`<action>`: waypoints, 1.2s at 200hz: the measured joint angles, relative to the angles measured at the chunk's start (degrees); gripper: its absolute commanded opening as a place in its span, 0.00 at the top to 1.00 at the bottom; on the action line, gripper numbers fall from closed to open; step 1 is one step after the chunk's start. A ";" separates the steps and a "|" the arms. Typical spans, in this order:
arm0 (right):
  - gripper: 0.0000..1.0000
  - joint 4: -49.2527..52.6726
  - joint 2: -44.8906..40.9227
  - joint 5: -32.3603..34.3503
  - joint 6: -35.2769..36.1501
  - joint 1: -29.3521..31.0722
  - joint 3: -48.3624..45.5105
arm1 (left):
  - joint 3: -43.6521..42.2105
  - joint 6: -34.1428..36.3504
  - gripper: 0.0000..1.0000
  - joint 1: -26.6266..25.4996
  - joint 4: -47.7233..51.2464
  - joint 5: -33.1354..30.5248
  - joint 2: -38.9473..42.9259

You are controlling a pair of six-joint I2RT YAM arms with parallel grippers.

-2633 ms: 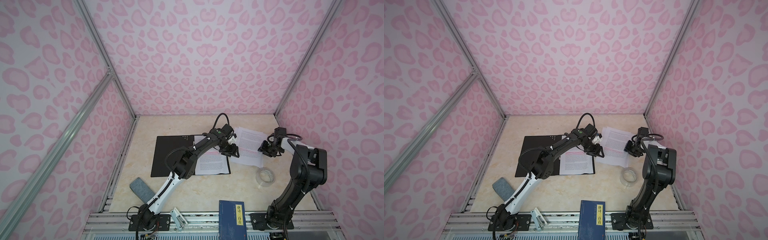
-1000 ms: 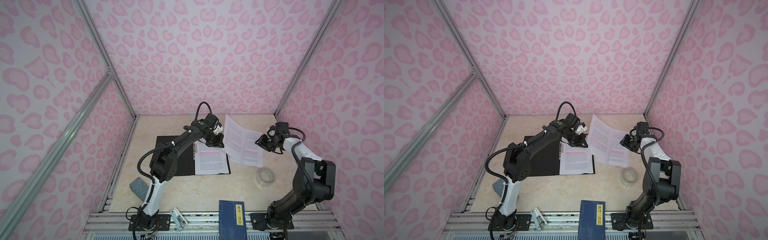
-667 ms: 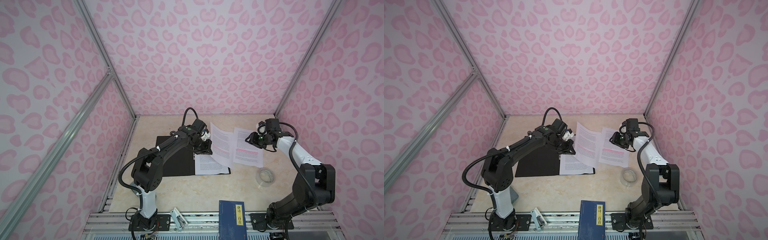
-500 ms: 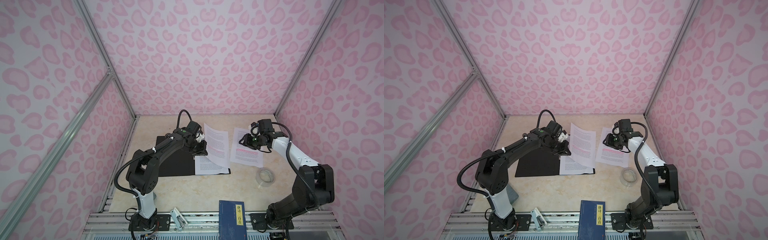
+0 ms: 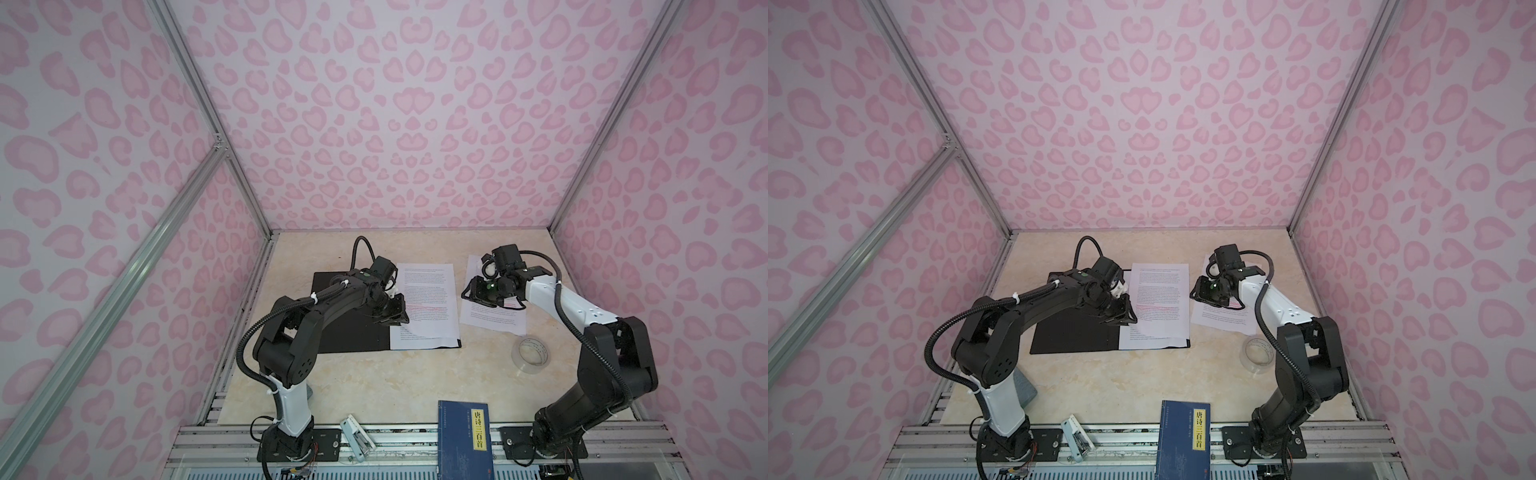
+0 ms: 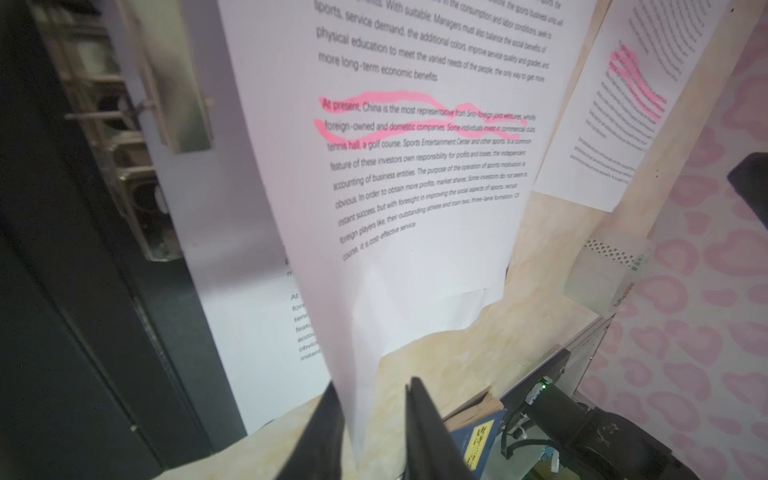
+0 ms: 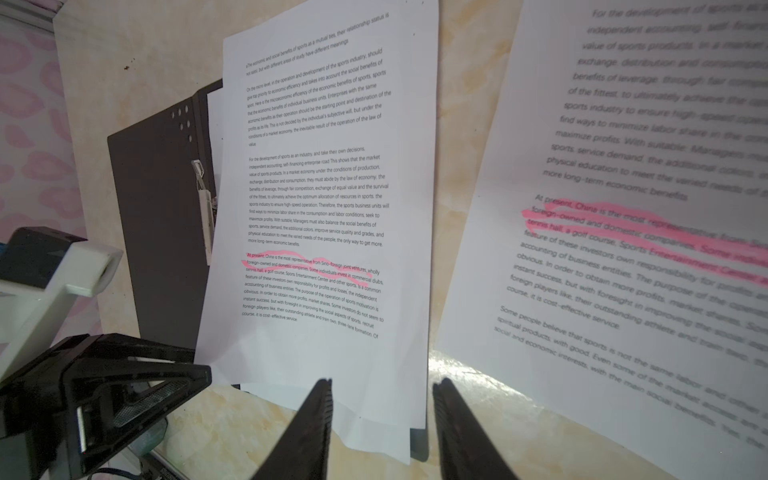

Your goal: Put the files into the folder

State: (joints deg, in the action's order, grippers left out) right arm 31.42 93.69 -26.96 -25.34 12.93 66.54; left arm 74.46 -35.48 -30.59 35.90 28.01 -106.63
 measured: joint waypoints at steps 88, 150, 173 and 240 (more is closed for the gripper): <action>0.59 -0.28 6.69 -0.46 -0.98 3.96 6.05 | -2.54 -0.11 0.07 2.60 0.24 -3.85 4.42; 0.57 -0.02 14.71 2.27 -0.68 0.59 11.61 | 1.64 1.60 0.06 8.94 0.39 -4.87 7.76; 0.57 -0.15 18.58 1.95 0.87 -0.96 15.78 | 2.80 2.62 0.06 10.84 1.84 -5.31 7.50; 0.57 1.55 28.30 -0.59 5.05 -2.12 24.68 | 3.52 6.29 0.06 12.83 2.45 -5.86 3.65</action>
State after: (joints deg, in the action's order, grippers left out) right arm 32.97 121.99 -27.55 -20.29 10.81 91.22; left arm 77.97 -29.19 -17.76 38.35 22.15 -102.98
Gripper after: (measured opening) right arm 0.428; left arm 0.944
